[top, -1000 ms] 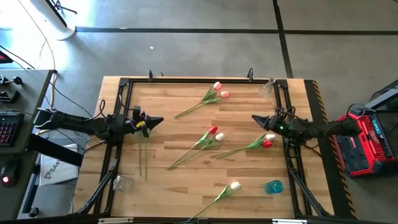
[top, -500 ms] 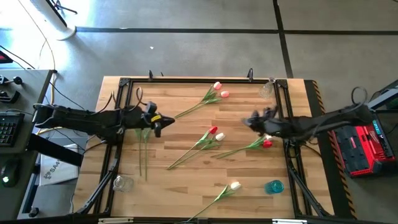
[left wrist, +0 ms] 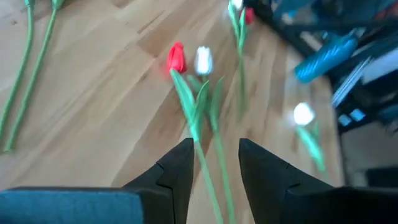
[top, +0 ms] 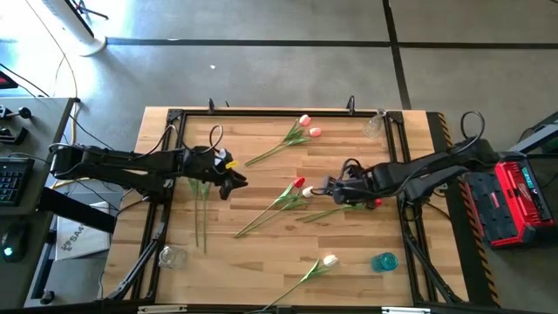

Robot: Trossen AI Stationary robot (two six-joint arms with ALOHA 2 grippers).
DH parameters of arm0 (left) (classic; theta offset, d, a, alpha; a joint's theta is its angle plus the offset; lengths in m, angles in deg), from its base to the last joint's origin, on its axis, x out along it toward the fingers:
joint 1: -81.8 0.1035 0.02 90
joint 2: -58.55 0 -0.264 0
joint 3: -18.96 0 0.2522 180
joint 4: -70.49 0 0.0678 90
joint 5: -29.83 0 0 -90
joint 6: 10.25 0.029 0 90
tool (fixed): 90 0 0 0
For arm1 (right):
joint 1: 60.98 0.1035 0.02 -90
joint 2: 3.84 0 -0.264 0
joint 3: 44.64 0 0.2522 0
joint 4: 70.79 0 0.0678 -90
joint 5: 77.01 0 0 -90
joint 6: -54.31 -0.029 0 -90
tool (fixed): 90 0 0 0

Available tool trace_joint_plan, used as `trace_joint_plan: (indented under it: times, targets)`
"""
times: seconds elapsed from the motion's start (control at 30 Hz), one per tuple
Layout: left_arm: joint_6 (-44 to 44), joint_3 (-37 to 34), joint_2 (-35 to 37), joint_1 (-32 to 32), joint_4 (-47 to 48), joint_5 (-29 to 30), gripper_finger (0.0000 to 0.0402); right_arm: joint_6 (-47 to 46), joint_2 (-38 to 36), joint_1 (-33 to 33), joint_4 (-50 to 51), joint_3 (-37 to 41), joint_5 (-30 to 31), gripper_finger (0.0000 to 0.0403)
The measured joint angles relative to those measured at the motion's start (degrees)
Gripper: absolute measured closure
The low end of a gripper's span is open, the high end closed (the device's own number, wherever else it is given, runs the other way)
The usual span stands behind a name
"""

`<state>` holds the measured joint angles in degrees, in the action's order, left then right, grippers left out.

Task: Sort flowers into vase by color
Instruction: Put the right red flower into the top transparent vase

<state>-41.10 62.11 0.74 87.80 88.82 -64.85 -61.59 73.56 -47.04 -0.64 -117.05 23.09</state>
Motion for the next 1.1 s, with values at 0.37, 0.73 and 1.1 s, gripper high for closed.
trace_joint_plan:
  times: [0.37, 0.73, 1.1]
  targets:
    - [4.13, -0.02, -6.25, -0.02, -1.8, 0.62, 0.0284, -15.74, 2.66, 0.7, 7.49, 6.07, -9.12, 0.0246]
    - [4.09, -0.04, -7.48, -0.02, -1.85, -0.81, 0.0284, -15.42, 8.09, -1.5, -18.31, 14.0, -6.22, 0.0244]
    - [4.02, -0.04, -7.47, -0.02, -1.82, 0.72, 0.0284, -13.66, 8.89, -4.72, -15.05, 14.49, -3.94, 0.0327]
